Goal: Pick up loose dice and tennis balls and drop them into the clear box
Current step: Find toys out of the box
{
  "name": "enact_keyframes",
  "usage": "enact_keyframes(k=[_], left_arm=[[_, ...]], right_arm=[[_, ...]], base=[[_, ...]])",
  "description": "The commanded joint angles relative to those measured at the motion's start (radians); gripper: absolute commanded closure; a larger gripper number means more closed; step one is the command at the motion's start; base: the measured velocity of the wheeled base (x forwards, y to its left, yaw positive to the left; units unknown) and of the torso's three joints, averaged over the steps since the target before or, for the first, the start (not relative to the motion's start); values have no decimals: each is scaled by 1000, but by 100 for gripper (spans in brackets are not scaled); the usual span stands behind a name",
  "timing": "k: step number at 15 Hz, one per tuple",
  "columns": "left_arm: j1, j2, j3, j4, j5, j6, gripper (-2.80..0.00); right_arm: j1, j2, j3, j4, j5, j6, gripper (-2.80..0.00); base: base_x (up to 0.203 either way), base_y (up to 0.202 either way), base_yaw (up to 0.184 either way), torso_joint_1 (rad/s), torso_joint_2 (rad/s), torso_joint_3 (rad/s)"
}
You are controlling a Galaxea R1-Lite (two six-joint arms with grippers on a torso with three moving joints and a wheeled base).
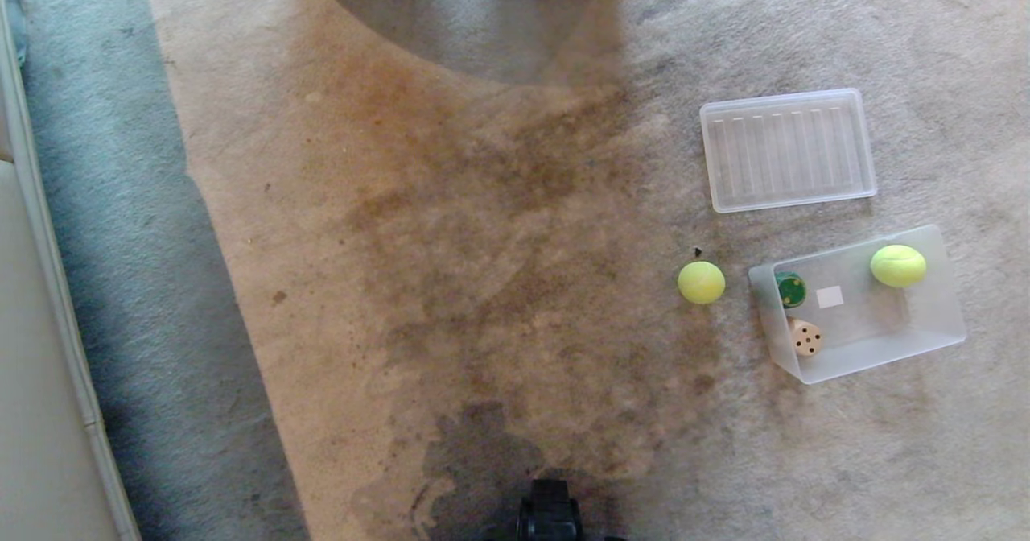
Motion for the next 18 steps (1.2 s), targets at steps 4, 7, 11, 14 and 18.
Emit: enact_keyframes(k=[4,7,11,14,18], left_arm=[[0,0,2,0,0,-1,0],[0,0,2,0,0,-1,0],[0,0,0,0,0,-1,0],[0,0,2,0,0,-1,0],[0,0,0,0,0,-1,0]], right_arm=[[0,-2,0,3,0,-4,0],[0,-2,0,3,0,-4,0],[0,2,-112,124,25,4,0],[1,108,-308,302,80,27,0],[2,479,-384,160,109,72,0]], base=[[0,0,0,0,0,0],[0,0,0,0,0,0],[0,0,0,0,0,0],[0,0,0,0,0,0],[0,0,0,0,0,0]])
